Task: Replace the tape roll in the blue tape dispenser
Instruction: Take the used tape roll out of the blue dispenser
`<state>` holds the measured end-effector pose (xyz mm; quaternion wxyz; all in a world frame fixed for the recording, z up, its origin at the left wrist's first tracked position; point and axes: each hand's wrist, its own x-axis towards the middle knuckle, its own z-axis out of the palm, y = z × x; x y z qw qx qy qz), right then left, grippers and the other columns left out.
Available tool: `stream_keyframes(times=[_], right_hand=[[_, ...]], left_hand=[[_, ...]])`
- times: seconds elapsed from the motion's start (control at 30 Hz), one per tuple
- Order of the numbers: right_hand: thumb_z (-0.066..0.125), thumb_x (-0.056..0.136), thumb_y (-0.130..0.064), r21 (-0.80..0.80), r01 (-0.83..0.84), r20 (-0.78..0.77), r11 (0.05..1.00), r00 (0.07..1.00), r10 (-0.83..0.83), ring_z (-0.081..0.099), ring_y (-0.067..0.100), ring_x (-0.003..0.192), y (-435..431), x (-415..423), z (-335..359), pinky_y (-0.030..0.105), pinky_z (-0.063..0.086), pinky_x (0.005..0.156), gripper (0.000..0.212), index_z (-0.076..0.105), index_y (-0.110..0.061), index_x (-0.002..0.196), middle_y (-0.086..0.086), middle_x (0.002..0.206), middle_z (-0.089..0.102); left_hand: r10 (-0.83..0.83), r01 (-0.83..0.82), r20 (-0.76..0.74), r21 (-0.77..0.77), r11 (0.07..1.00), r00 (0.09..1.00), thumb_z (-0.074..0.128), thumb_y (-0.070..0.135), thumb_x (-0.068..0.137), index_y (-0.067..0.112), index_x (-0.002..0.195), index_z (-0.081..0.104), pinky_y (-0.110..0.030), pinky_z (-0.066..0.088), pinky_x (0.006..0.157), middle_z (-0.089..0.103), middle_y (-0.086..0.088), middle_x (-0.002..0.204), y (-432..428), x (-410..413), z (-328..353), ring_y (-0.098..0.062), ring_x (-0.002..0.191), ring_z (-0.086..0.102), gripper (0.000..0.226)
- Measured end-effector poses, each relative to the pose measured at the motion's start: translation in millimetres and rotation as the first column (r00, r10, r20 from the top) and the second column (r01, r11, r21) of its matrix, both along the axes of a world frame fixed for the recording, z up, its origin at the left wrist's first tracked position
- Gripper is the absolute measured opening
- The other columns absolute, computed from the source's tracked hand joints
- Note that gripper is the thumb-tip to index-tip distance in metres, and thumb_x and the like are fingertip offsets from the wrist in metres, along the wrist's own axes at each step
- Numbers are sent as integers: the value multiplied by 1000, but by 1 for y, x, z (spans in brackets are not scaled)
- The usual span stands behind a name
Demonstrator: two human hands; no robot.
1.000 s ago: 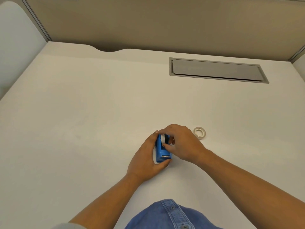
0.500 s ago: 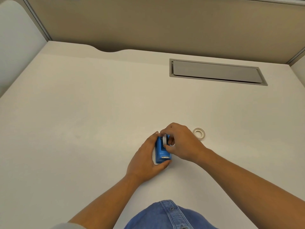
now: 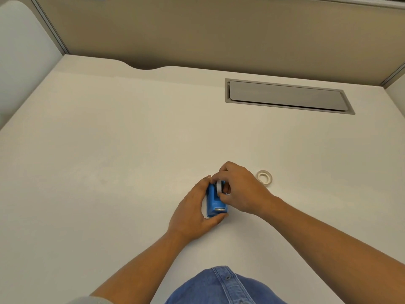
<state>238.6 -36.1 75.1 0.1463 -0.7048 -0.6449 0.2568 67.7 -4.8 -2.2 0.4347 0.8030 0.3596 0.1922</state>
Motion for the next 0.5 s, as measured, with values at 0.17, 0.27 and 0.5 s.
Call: stream_keyframes(times=[0.17, 0.27, 0.5], right_hand=[[69, 76, -17, -13, -4, 30, 1000, 1000, 5, 53, 9, 79, 2, -2, 2, 25, 49, 71, 34, 66, -28, 108, -10, 101, 51], [69, 77, -17, -24, -9, 45, 1000, 999, 10, 54, 10, 81, 3, -3, 4, 26, 50, 71, 33, 66, -27, 108, -10, 102, 51], [67, 77, -16, -36, -30, 85, 999, 996, 33, 55, 16, 89, 5, -5, 7, 31, 51, 75, 32, 65, -23, 107, -5, 105, 56]], left_hand=[[-4, 4, 9, 1, 1000, 1000, 72, 63, 71, 43, 143, 24, -2, 31, 98, 41, 30, 140, 0, 0, 0, 14, 123, 41, 89], [8, -8, 12, 3, 1000, 1000, 74, 60, 69, 49, 139, 24, 3, 32, 90, 38, 44, 130, 1, 1, 2, 18, 116, 44, 86], [21, -20, -8, 40, 999, 1000, 73, 60, 67, 59, 131, 19, 5, 35, 81, 37, 51, 121, 0, 4, 7, 20, 105, 48, 84]])
